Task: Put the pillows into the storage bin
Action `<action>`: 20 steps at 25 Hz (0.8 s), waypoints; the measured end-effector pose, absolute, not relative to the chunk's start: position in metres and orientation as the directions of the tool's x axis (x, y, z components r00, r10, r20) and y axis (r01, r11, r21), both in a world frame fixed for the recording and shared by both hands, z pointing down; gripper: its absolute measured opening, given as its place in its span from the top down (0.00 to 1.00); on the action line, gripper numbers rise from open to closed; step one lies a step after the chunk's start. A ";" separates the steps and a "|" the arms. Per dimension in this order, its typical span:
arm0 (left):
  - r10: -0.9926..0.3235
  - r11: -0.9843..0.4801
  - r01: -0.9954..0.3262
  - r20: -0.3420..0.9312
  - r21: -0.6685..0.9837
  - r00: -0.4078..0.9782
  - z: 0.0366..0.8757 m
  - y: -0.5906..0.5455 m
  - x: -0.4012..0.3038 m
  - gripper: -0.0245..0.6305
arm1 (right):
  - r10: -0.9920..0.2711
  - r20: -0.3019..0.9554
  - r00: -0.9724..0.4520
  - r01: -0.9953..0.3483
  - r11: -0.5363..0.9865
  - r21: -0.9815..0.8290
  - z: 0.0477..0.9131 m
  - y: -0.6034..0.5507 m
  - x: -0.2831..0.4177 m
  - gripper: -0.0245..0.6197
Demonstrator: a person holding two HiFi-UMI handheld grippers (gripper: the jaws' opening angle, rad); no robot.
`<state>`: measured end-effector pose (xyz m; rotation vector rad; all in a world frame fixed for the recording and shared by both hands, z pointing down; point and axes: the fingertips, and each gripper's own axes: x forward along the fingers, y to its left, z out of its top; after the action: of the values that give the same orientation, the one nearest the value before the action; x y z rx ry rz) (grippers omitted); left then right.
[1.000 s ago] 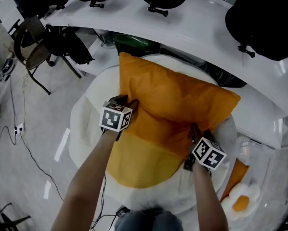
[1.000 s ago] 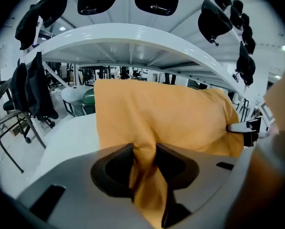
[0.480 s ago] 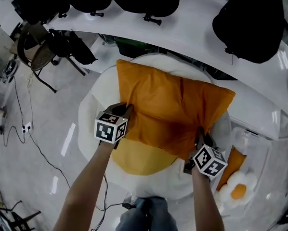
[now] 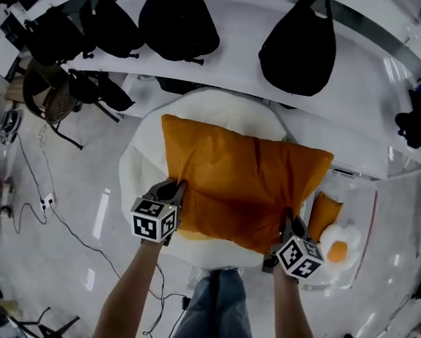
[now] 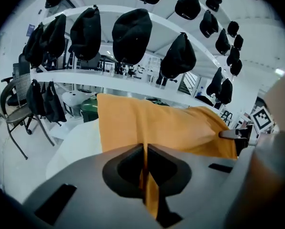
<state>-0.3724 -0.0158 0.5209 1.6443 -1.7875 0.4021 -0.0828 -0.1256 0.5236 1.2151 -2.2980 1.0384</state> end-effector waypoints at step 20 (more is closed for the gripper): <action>-0.671 -0.334 -0.910 0.616 0.246 0.413 0.505 -0.139 -0.161 0.92 | -0.788 0.593 -0.169 -0.877 -0.155 -0.456 0.505 -0.070 0.147 0.94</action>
<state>-0.1608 -0.1389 0.5046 2.1105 -1.3366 0.5551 0.1469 -0.0697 0.5049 1.9504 -1.9666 1.2330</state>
